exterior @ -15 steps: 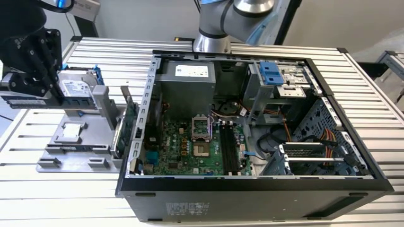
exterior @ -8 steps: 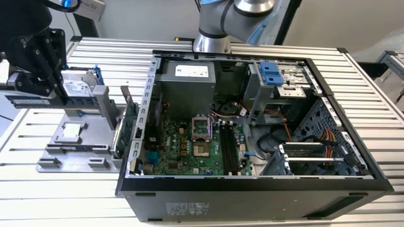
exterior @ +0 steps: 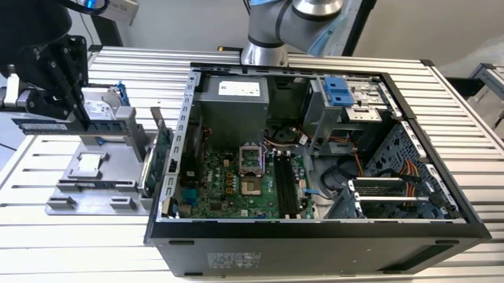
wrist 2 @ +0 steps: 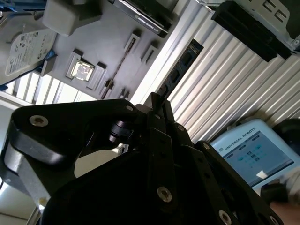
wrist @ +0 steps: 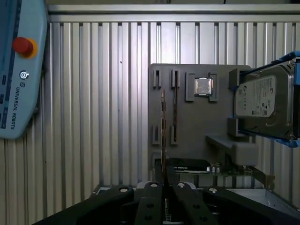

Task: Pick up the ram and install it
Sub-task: 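Pick up the ram and move it above insertion slot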

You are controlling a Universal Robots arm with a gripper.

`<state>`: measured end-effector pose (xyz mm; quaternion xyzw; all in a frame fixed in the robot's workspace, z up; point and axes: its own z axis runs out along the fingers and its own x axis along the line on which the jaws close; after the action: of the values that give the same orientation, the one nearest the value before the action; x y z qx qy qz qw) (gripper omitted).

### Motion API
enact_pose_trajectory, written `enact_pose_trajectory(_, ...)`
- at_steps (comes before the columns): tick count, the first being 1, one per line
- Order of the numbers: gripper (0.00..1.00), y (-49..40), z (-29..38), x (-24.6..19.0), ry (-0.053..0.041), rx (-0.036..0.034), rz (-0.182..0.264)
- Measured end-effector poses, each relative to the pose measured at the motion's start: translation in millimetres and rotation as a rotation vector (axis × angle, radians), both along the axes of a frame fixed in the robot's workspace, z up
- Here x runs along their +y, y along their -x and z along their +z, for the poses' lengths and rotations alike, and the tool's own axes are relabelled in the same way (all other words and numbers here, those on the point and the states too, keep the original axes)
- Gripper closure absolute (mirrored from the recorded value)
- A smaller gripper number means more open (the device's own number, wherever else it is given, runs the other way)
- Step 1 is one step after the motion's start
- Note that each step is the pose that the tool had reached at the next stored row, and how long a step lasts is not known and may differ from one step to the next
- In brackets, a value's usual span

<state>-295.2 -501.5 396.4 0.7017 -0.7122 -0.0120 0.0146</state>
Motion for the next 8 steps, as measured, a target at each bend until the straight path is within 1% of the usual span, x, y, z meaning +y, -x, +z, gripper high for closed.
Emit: enact_pose_trajectory(8, 1.0, -6.0, 0.7, 0.0, 0.0, 0.0, 0.0)
